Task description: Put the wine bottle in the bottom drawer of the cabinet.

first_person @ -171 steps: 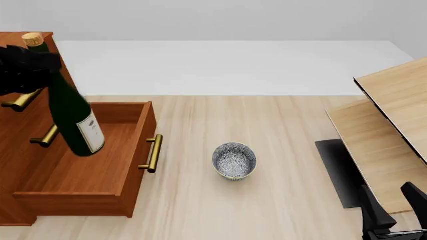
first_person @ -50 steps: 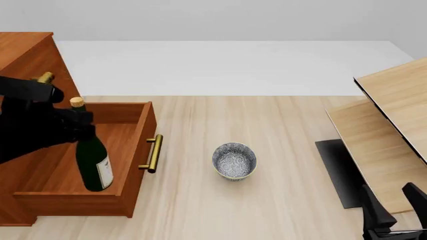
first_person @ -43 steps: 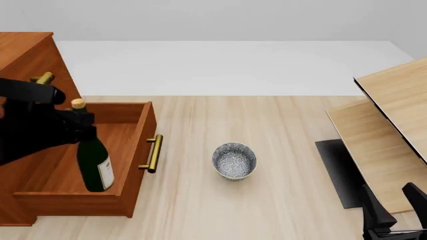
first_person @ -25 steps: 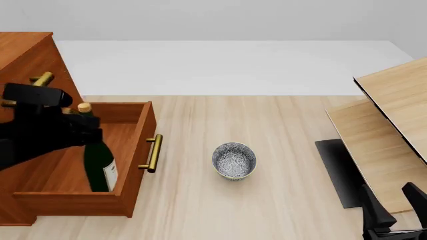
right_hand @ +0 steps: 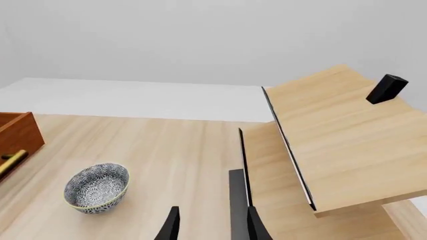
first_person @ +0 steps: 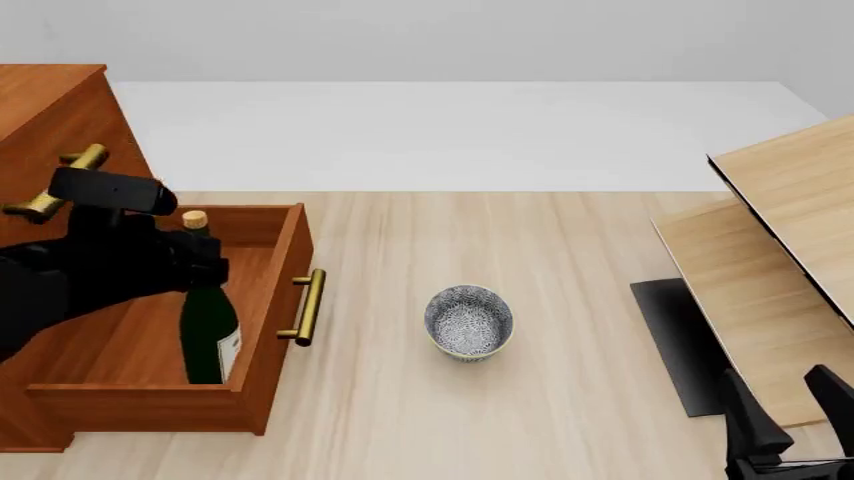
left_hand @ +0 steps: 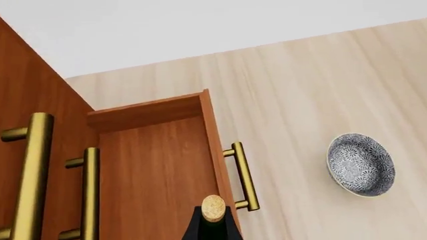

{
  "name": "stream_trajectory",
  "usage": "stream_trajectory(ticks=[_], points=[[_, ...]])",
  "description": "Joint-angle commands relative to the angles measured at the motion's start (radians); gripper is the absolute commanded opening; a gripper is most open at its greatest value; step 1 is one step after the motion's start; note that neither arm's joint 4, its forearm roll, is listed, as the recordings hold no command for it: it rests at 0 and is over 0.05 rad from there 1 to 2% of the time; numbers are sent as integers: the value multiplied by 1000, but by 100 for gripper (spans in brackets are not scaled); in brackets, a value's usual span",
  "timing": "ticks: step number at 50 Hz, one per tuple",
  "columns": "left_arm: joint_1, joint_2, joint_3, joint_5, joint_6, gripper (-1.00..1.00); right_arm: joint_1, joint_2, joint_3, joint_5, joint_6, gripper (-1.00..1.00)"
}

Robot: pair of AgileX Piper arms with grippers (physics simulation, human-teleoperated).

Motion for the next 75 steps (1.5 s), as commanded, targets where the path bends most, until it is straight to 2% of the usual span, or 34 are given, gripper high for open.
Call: stream_trajectory(ticks=[1, 16, 30, 75], points=[[-5, 73, -33, -17, -77, -100, 2, 5, 0, -6, 2, 100], [51, 156, -19, -82, -111, -100, -1, 0, 0, 1, 5, 100], [81, 226, -19, -148, -96, -100, -2, 7, -1, -5, 6, 100], [96, 454, -78, -253, -72, -100, -23, 29, -1, -19, 18, 100]])
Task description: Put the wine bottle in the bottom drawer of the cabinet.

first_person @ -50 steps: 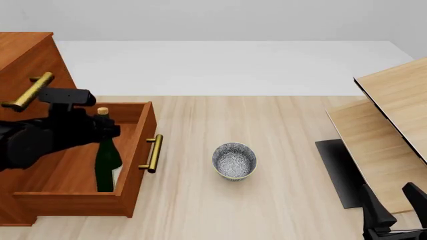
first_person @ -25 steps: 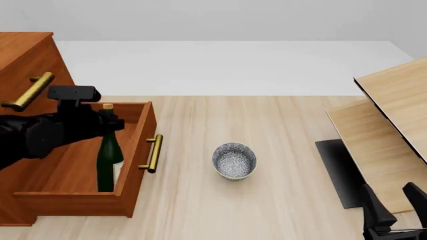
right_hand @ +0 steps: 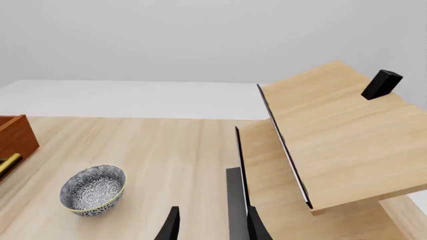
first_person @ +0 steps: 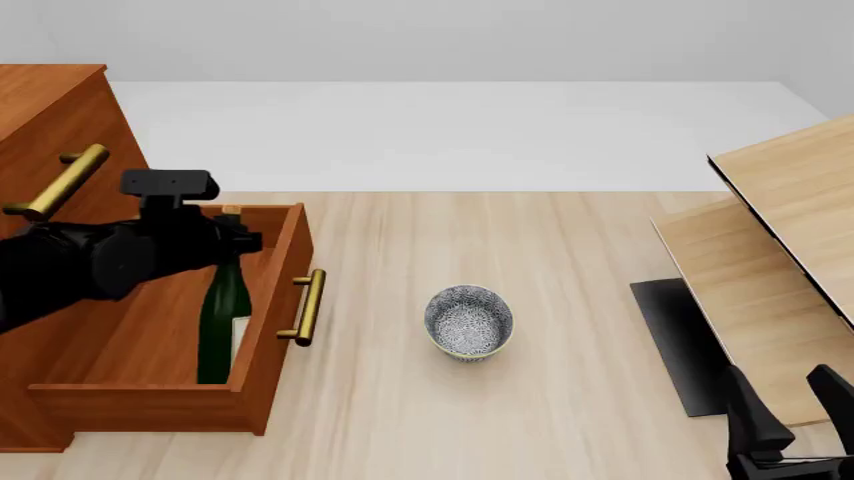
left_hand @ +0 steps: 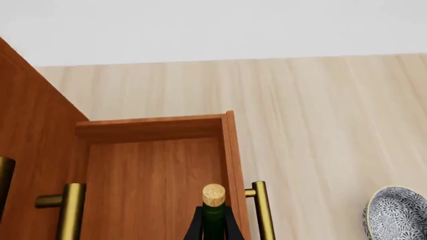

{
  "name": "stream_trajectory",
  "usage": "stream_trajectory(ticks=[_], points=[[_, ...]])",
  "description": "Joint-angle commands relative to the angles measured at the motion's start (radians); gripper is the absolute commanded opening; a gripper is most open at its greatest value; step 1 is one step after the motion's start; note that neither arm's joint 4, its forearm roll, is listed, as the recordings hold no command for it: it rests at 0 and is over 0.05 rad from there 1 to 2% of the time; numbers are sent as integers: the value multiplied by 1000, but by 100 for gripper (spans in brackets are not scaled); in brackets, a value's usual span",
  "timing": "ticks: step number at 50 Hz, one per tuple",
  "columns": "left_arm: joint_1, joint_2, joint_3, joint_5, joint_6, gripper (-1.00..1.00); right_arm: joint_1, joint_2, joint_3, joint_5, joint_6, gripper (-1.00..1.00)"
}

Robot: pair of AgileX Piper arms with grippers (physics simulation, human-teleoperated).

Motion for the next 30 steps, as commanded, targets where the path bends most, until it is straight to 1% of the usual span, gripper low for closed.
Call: stream_trajectory(ticks=[1, 10, 20, 30], points=[[8, 78, 12, 2, -56, -100, -4, 6, 0, -5, 4, 100], [19, 115, 21, -30, -48, -100, -7, 8, 0, -6, 6, 100], [14, 147, 34, -61, -57, -100, -11, 10, 0, -6, 7, 100], [18, 158, 38, -70, -53, -100, -12, 9, 0, -4, 7, 100]])
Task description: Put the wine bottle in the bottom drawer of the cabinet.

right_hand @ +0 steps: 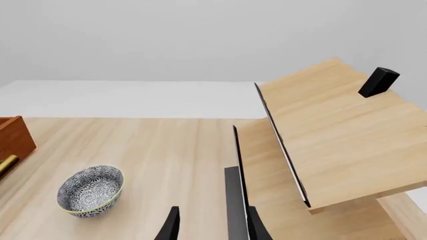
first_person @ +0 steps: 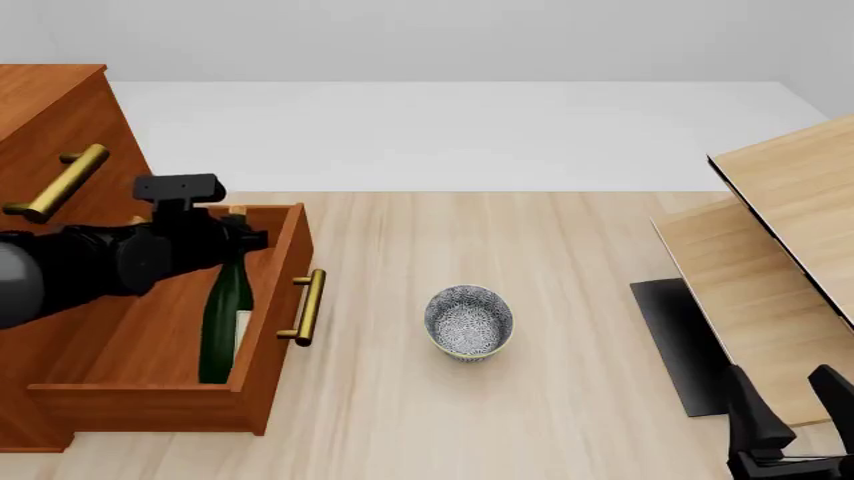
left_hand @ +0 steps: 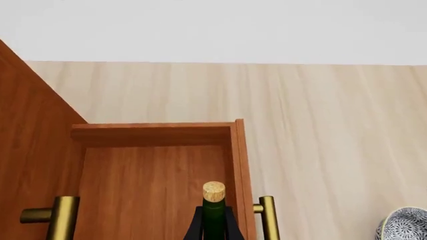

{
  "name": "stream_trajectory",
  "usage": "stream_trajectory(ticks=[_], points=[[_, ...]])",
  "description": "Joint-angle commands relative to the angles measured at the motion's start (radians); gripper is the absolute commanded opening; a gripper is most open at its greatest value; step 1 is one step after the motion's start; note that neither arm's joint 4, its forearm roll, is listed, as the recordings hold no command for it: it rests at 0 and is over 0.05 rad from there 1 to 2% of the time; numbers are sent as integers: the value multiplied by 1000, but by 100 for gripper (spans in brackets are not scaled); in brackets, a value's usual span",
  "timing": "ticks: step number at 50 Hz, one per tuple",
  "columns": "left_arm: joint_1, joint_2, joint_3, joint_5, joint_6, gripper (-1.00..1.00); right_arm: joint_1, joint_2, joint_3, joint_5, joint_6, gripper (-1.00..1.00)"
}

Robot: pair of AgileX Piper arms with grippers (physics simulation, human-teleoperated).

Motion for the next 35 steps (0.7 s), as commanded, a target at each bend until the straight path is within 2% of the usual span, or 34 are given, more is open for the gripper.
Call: stream_trajectory(ticks=[1, 35], points=[[0, 54, 61, 13, -59, -100, 0, -1, 0, 0, 1, 100], [6, 121, 45, -15, -52, -100, -3, 9, 0, -10, -2, 100]])
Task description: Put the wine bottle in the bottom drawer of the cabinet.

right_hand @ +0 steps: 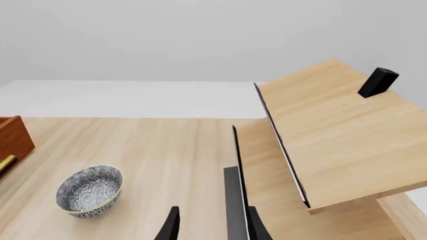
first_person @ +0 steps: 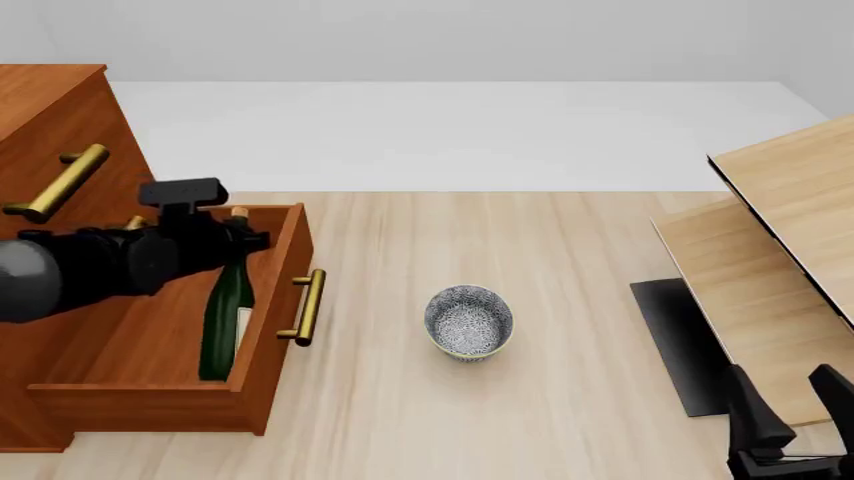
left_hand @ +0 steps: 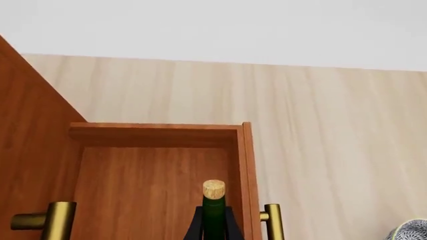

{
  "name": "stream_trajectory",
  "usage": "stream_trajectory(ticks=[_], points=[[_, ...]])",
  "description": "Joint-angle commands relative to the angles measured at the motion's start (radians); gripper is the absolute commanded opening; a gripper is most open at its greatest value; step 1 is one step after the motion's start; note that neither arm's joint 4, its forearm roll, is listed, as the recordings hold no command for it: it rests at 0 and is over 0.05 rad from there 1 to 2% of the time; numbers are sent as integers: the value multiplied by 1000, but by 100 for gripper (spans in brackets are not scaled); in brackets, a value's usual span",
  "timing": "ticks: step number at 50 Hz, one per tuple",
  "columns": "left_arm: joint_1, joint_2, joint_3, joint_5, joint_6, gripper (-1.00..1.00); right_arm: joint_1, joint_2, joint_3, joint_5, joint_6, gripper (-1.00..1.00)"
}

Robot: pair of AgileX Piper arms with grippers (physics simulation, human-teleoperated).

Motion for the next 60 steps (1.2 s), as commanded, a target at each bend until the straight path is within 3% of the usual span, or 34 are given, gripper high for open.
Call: stream_trajectory(ticks=[1, 21, 51, 52, 60], points=[[-5, 65, 54, 25, -57, -100, 0, 1, 0, -2, 1, 100], [10, 107, -38, 60, -33, -100, -4, -8, 0, 8, 3, 100], [12, 106, -62, 77, -27, -100, 1, -4, 0, 4, -4, 100], [11, 107, -62, 77, -28, 100, 1, -4, 0, 3, -4, 100], [14, 107, -61, 76, -26, 100, 1, -2, 0, 2, -4, 100]])
